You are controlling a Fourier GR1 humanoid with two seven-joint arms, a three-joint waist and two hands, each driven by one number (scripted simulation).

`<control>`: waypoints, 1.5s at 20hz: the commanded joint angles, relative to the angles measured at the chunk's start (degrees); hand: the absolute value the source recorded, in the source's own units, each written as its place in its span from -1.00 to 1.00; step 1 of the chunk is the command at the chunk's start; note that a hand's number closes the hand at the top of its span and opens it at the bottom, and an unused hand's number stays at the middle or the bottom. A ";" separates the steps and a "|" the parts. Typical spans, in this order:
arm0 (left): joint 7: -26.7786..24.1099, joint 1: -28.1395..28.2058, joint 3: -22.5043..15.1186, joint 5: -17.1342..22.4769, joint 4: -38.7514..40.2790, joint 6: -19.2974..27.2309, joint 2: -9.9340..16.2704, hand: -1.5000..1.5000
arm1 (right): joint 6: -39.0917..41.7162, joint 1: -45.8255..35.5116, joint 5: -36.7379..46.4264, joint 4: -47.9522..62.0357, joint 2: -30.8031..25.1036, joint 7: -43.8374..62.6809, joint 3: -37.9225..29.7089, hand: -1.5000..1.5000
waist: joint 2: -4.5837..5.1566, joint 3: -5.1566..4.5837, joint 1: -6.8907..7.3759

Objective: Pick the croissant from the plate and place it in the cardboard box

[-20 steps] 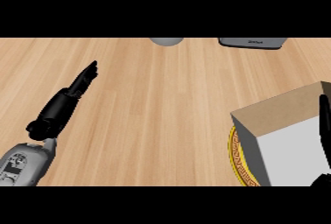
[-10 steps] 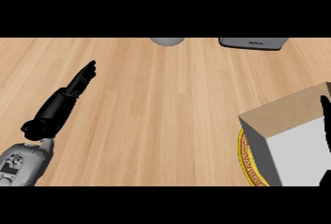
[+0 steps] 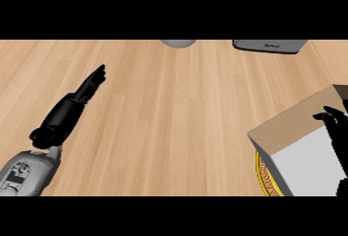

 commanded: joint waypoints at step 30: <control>0.83 -2.52 -0.76 -0.62 1.52 -1.85 -1.18 0.00 | 25.32 -18.39 -70.37 -6.59 -4.96 -14.27 -2.57 1.00 | 2.55 3.24 2.44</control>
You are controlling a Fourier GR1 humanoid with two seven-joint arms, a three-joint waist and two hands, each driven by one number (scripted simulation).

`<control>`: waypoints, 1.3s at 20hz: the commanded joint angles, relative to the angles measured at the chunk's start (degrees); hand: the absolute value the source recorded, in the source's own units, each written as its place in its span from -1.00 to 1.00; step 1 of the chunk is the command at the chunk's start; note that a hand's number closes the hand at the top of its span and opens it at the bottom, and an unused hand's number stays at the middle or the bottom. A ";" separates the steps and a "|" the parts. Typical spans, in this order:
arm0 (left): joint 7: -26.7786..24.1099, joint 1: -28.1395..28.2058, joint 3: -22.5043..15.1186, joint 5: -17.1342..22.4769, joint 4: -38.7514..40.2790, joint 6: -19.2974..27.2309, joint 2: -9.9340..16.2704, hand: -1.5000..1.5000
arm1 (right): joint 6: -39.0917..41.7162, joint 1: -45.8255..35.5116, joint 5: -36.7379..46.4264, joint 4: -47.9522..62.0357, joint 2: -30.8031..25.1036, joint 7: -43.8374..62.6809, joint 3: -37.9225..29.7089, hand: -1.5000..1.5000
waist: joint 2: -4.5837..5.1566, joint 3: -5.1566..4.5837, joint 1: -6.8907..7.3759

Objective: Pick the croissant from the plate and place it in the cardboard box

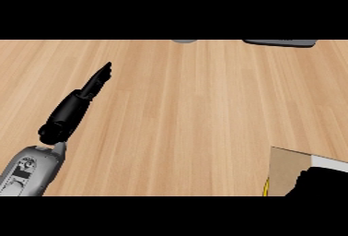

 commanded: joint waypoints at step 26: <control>-1.67 1.20 1.19 -2.19 1.28 0.17 -2.50 0.00 | 43.60 -35.12 11.10 59.53 16.34 -0.71 17.63 1.00 | -0.28 0.83 -1.43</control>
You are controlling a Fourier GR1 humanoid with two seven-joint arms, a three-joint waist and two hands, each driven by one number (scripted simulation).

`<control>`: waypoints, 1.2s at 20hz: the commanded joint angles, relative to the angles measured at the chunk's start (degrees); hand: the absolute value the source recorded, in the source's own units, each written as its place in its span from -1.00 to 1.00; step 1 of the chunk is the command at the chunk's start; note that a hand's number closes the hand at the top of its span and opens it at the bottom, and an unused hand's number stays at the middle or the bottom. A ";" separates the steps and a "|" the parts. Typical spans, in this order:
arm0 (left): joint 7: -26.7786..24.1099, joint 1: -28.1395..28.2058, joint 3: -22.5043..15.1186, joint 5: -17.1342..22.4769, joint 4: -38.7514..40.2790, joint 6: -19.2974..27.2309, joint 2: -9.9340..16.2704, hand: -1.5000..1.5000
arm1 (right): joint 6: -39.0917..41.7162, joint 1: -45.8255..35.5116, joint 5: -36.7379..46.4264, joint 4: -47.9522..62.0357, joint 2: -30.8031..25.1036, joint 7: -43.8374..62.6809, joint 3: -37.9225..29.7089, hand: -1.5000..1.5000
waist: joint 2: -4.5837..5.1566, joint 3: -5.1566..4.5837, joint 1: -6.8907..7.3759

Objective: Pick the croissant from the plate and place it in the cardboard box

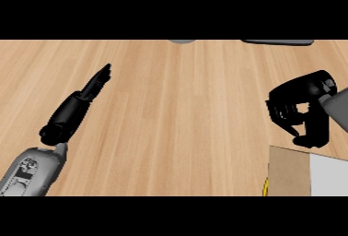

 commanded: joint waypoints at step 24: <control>0.60 0.08 3.11 0.56 -0.47 -2.43 0.60 0.00 | -17.72 -10.58 -18.88 57.19 13.08 6.88 -16.63 -1.00 | -0.02 -0.02 -0.60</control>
